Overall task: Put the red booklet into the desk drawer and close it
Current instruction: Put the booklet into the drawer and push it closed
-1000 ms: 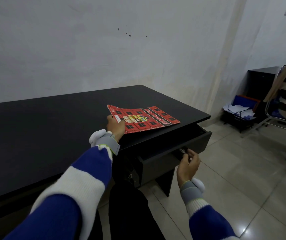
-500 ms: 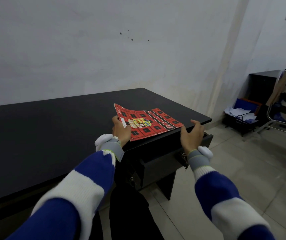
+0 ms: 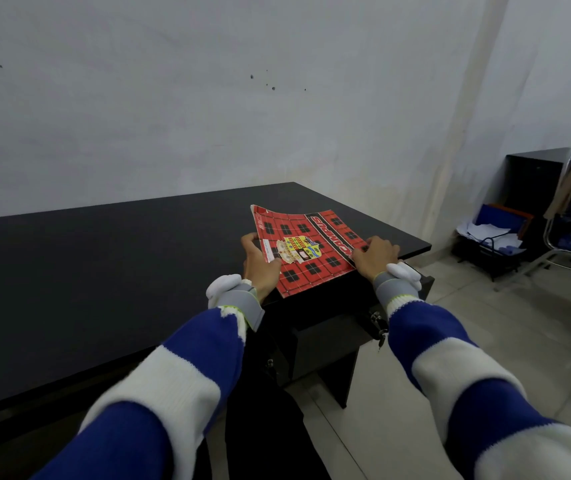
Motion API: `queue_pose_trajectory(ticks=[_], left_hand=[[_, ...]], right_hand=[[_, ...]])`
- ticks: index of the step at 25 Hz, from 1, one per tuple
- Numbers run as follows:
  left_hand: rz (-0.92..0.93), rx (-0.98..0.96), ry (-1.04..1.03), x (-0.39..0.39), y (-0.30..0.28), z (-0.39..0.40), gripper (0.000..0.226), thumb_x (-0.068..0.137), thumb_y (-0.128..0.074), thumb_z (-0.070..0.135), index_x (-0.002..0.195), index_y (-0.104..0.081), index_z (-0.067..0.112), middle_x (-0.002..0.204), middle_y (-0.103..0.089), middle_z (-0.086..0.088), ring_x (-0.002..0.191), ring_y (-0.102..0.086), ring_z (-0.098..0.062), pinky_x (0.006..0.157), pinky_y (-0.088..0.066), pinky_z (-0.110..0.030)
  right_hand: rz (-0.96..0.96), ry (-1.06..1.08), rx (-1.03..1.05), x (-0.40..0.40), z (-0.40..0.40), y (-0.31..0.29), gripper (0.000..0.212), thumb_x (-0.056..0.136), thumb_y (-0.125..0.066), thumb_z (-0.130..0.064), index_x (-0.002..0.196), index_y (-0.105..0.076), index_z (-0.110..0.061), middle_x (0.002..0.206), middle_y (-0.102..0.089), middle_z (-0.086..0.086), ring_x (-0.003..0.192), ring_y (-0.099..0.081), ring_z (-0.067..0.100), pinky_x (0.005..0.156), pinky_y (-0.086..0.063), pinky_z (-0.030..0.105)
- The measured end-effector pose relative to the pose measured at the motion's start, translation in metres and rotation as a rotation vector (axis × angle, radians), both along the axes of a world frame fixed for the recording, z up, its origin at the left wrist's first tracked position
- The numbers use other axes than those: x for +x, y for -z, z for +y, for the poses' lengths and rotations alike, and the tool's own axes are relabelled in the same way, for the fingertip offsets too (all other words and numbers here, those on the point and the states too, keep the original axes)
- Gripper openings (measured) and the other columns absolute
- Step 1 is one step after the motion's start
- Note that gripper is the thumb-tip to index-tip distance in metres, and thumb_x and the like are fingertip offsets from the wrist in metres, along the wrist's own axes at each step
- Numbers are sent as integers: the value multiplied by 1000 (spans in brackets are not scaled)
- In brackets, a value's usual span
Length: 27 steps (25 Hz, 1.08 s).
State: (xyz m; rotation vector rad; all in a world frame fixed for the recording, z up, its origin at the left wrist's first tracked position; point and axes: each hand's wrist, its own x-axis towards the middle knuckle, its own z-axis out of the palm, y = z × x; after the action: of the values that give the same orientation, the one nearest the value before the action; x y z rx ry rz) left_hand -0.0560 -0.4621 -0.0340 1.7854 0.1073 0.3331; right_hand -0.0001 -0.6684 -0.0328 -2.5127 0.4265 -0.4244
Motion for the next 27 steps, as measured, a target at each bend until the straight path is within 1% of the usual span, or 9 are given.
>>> queue_pose_trajectory(ticks=[4, 8, 11, 12, 16, 19, 21, 23, 27], left_hand=[[-22, -48, 50, -4, 0, -11, 52, 88, -57, -1, 128, -26, 15, 87, -56, 6, 82, -61, -19, 79, -54, -35], [-32, -62, 53, -7, -2, -21, 46, 87, -58, -1, 121, -32, 17, 97, -60, 1, 86, -63, -19, 80, -55, -35], [-60, -9, 67, -12, -4, -27, 41, 86, -59, 1, 114, -36, 20, 97, -61, 2, 88, -62, -18, 68, -52, -24], [-68, 13, 84, -14, -5, -28, 40, 86, -59, 1, 114, -37, 19, 99, -61, 1, 89, -62, -17, 68, -51, -22], [-112, 124, 143, -24, 0, -33, 41, 84, -62, 1, 116, -41, 15, 105, -62, 1, 96, -60, -14, 82, -54, -30], [-167, 195, 173, -29, 3, -36, 40, 82, -63, 1, 115, -44, 14, 105, -63, 3, 95, -60, -10, 76, -50, -19], [-196, 256, 198, -32, 4, -38, 38, 82, -61, -1, 114, -46, 12, 110, -67, -3, 99, -64, -15, 81, -51, -22], [-222, 338, 219, -35, 5, -41, 36, 82, -59, -3, 113, -48, 12, 109, -69, -6, 100, -67, -21, 84, -54, -27], [-242, 449, 268, -42, 9, -44, 49, 82, -55, -6, 128, -46, 11, 115, -69, -12, 107, -66, -29, 90, -57, -38]], right_hand=[[-45, 69, 63, 2, -9, -2, 38, 89, -50, -33, 114, -57, -5, 128, -53, 19, 121, -43, 35, 102, -38, 48], [-147, 142, 175, 0, -18, 0, 43, 92, -46, -34, 124, -52, -5, 131, -50, 20, 123, -42, 37, 103, -35, 47], [-214, 181, 288, -1, -21, 2, 47, 94, -44, -38, 130, -48, -7, 134, -47, 21, 125, -41, 37, 104, -32, 47], [-232, 200, 322, -2, -21, 4, 48, 94, -43, -39, 130, -47, -7, 135, -47, 20, 125, -41, 37, 104, -33, 47], [-303, 266, 424, -5, -23, 14, 53, 96, -33, -48, 122, -52, -6, 129, -51, 19, 119, -48, 35, 104, -36, 49], [-348, 281, 515, -6, -23, 17, 62, 95, -26, -56, 119, -54, -5, 126, -52, 19, 114, -52, 35, 101, -39, 49], [-365, 281, 596, -6, -23, 17, 66, 94, -24, -58, 120, -52, -5, 128, -50, 18, 113, -52, 36, 99, -37, 47], [-392, 282, 675, -7, -23, 17, 68, 94, -24, -58, 122, -51, -3, 131, -49, 19, 116, -51, 37, 99, -37, 45], [-470, 294, 763, -6, -25, 16, 67, 96, -24, -55, 120, -53, 1, 127, -54, 20, 116, -51, 36, 99, -36, 42]])
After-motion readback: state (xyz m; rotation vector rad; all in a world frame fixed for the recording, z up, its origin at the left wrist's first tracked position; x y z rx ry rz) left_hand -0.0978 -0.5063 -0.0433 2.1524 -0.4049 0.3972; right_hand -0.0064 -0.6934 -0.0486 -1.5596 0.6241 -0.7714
